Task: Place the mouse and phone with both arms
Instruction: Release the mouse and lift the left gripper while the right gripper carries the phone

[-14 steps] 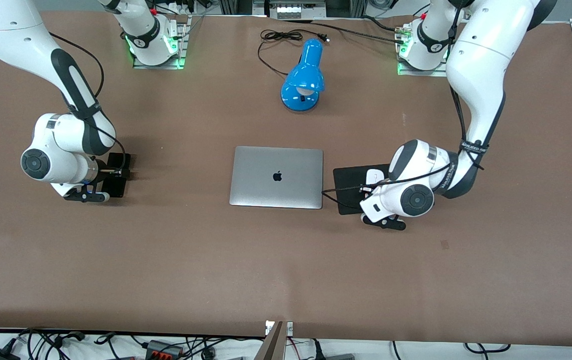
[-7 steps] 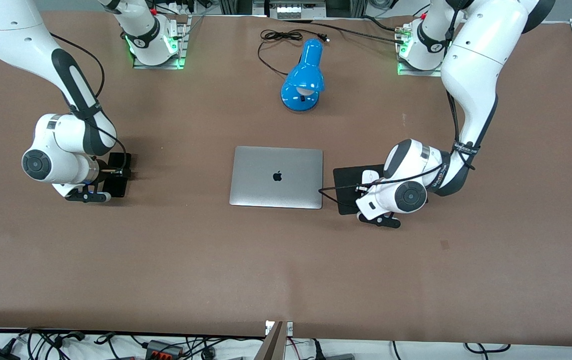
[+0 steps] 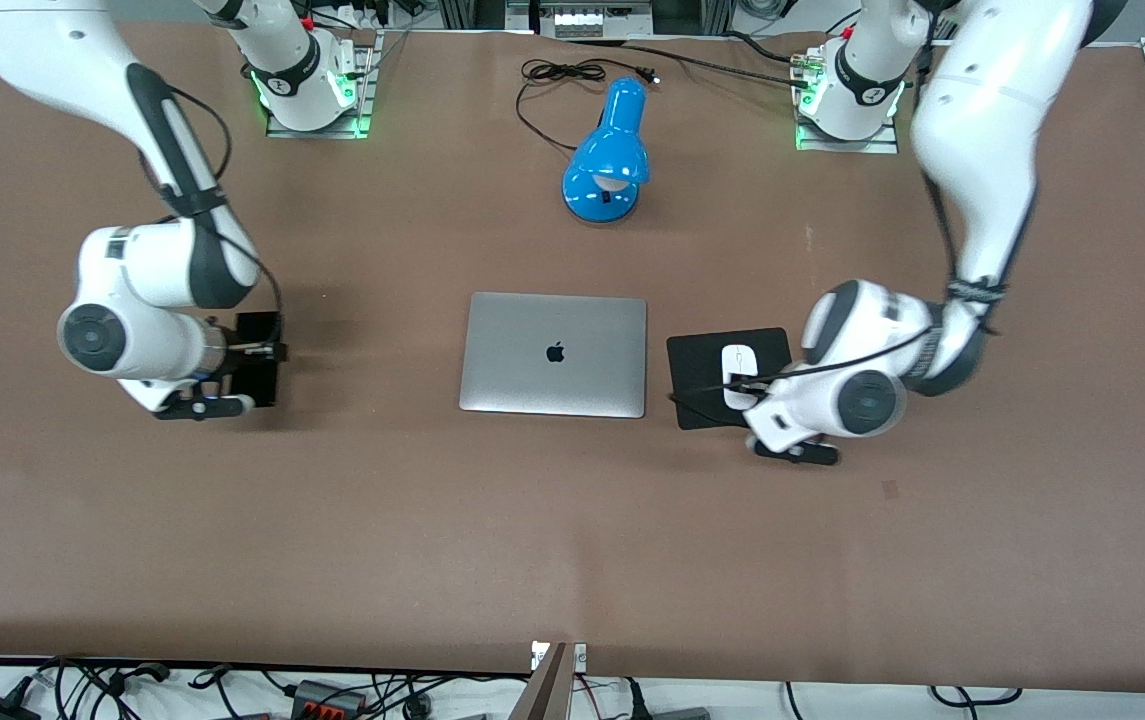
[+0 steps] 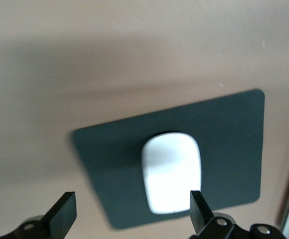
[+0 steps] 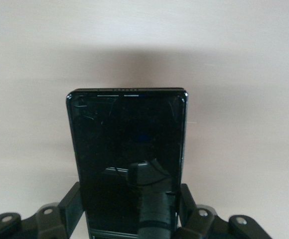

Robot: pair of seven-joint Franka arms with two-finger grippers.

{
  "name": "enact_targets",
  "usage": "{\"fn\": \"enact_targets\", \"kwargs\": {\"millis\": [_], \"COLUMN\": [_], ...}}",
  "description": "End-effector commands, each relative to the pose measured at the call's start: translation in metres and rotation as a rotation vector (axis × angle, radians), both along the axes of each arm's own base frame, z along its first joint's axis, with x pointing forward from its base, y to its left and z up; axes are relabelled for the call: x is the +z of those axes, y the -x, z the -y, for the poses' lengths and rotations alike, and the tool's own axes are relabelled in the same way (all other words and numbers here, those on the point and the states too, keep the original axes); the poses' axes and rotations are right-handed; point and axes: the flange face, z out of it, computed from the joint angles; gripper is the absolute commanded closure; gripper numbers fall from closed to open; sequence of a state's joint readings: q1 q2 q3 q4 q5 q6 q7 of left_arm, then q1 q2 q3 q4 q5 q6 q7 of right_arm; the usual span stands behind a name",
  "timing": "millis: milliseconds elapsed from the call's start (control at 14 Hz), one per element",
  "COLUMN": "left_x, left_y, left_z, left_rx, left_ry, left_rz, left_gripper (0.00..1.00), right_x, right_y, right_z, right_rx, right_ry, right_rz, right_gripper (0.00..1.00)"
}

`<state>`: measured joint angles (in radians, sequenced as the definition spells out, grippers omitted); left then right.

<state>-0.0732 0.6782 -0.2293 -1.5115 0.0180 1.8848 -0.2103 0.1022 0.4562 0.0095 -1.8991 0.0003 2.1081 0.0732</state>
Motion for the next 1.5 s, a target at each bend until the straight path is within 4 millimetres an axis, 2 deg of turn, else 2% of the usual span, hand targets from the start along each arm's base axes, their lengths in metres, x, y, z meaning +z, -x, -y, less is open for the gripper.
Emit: {"fn": "enact_targets", "kwargs": {"millis": [0,143,286,357,429,571,714,786,857,929,1071,1143,1214,1429], "left_x": [0.068,0.101,0.129,0.156,0.188,0.243,0.271,0.289,0.294,0.298,0.308,0.314,0.314,0.302], "left_y": [-0.009,-0.013,-0.010,-0.006,0.000,0.023,0.040,0.052,0.059,0.063,0.067,0.068,0.074,0.096], "left_z": [-0.049,-0.104,-0.143,-0.166,-0.175,-0.176,-0.167,-0.154,-0.137,-0.130,-0.121,-0.100,-0.089,-0.091], "left_rx": [0.046,0.114,0.182,0.217,0.234,0.218,0.196,0.185,0.188,0.244,0.248,0.214,0.204,0.213], "left_ry": [-0.031,-0.051,-0.052,-0.051,-0.058,-0.092,-0.123,-0.129,-0.130,-0.144,-0.123,-0.111,-0.113,-0.136], "left_rz": [0.023,0.050,0.044,0.071,0.110,0.117,0.112,0.116,0.118,0.122,0.174,0.202,0.203,0.229], "left_gripper": [0.00,0.00,0.00,0.00,0.00,0.00,0.00,0.00,0.00,0.00,0.00,0.00,0.00,0.00], "right_x": [-0.001,-0.010,-0.024,-0.036,-0.042,-0.049,-0.059,-0.061,-0.062,-0.063,-0.063,-0.063,-0.063,-0.066], "right_y": [0.007,0.015,0.023,0.027,0.032,0.039,0.043,0.042,0.042,0.043,0.041,0.041,0.041,0.042], "right_z": [-0.066,-0.107,-0.135,-0.144,-0.153,-0.170,-0.177,-0.176,-0.177,-0.180,-0.180,-0.179,-0.181,-0.187], "right_rx": [-0.038,-0.083,-0.127,-0.147,-0.167,-0.155,-0.148,-0.150,-0.149,-0.146,-0.148,-0.150,-0.148,-0.160], "right_ry": [0.009,0.031,0.049,0.053,0.040,0.028,0.028,0.028,0.026,0.025,0.019,0.018,0.016,0.017], "right_rz": [0.004,0.026,0.036,0.023,0.007,0.000,-0.001,0.001,0.005,0.005,0.020,0.023,0.028,0.038], "right_gripper": [0.73,0.73,0.73,0.73,0.73,0.73,0.73,0.73,0.73,0.73,0.73,0.73,0.73,0.73]}}
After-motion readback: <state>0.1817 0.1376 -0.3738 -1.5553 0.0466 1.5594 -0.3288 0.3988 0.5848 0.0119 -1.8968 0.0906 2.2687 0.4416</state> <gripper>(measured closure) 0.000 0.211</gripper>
